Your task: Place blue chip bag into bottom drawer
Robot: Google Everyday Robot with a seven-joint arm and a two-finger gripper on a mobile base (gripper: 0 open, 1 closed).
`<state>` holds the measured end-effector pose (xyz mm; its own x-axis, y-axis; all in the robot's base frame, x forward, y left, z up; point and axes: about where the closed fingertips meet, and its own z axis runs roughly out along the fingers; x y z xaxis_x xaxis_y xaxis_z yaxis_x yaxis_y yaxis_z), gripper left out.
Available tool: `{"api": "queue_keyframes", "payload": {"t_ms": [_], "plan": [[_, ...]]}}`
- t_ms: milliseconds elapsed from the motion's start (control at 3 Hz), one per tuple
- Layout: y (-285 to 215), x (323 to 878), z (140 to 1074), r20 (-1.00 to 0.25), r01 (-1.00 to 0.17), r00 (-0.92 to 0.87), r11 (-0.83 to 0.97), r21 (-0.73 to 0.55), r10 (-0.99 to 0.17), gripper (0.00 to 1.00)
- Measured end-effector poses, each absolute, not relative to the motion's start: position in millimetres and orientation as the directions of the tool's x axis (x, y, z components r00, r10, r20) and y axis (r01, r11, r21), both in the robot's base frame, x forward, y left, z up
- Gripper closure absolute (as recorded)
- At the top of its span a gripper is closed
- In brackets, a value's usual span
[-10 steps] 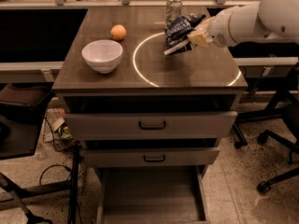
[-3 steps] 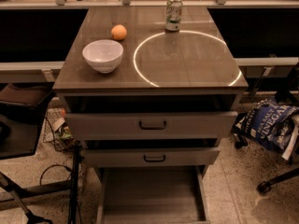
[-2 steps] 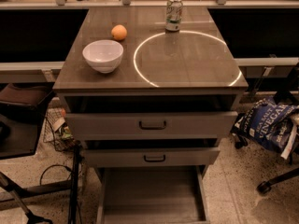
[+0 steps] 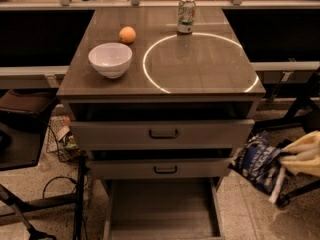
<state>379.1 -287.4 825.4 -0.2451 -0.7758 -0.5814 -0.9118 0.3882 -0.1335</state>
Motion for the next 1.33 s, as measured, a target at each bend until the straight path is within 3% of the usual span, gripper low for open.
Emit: {"api": "queue_keyframes", "payload": {"t_ms": [1000, 1333], "plan": [[-197, 373, 602, -0.529, -0.946, -0.279, 0.325, 0.007, -0.802, 1.0], [-168, 371, 572, -0.503, -0.961, -0.266, 0.27, 0.066, -0.822, 1.0]]}}
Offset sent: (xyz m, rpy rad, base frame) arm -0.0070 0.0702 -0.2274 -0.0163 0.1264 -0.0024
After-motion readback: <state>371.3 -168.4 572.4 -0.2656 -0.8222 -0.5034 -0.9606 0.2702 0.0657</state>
